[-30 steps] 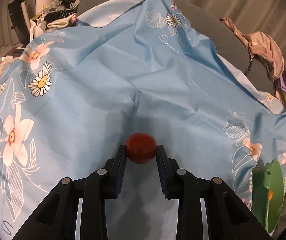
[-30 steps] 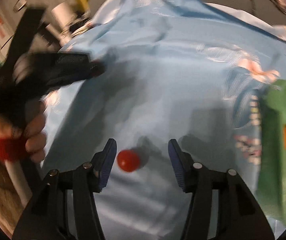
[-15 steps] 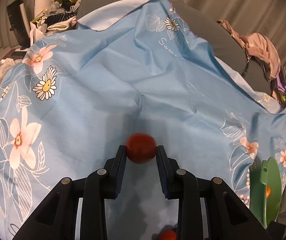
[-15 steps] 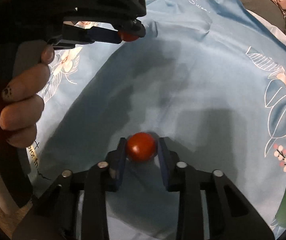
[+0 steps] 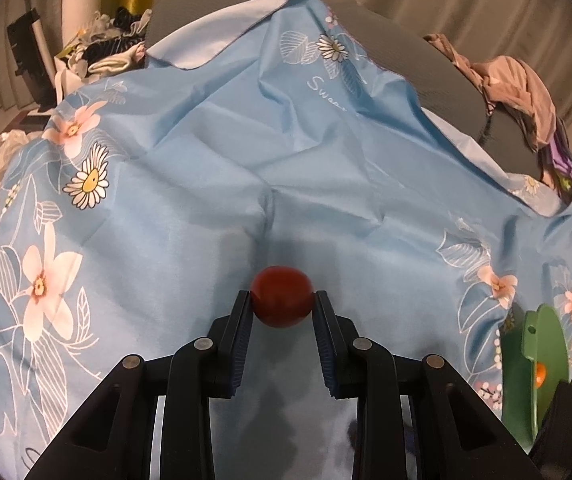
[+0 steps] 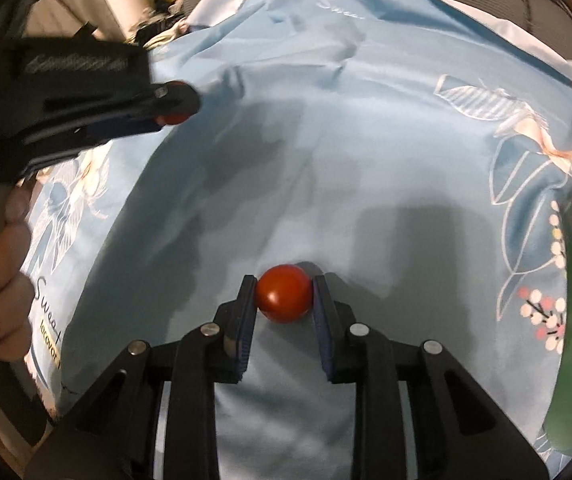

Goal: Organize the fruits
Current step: 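Carry both cherry tomatoes over the green bowl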

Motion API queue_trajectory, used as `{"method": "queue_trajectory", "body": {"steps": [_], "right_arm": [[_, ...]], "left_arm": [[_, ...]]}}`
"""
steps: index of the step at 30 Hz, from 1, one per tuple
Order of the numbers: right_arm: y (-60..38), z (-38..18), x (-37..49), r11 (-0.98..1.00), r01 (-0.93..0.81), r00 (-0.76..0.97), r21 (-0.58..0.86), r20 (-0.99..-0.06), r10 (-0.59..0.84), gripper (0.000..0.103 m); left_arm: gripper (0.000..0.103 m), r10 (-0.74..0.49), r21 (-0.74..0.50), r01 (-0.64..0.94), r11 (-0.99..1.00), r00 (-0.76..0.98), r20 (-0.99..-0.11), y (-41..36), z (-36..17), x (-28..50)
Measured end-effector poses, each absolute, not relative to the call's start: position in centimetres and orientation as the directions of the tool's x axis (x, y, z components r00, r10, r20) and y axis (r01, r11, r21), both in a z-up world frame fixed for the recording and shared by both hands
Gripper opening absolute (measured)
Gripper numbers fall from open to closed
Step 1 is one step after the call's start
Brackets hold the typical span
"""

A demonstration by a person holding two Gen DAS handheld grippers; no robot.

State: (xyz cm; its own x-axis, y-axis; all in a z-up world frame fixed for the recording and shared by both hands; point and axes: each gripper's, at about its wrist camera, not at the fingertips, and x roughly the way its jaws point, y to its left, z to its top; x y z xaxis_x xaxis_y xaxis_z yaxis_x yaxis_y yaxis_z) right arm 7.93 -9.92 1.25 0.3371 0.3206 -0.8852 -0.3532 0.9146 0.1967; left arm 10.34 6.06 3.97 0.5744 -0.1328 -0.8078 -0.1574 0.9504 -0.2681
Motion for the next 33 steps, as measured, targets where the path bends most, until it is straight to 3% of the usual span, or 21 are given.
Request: {"method": "queue_trajectory", "body": {"steps": [11,33], "right_arm": [[-12.8,2.7,8.5,0.941,-0.261,0.405,0.216,-0.86,0.31,0.028],[-20.7,10.6,5.8,0.973,-0.085,0.666,0.215,-0.714,0.216,0.028]], "left_arm": [[0.03,-0.101,-0.212,-0.121,0.97,0.591,-0.801,4.0,4.8,9.9],[0.03,-0.249,-0.224,0.131,0.966,0.713,-0.656,-2.7,11.0,5.7]]}}
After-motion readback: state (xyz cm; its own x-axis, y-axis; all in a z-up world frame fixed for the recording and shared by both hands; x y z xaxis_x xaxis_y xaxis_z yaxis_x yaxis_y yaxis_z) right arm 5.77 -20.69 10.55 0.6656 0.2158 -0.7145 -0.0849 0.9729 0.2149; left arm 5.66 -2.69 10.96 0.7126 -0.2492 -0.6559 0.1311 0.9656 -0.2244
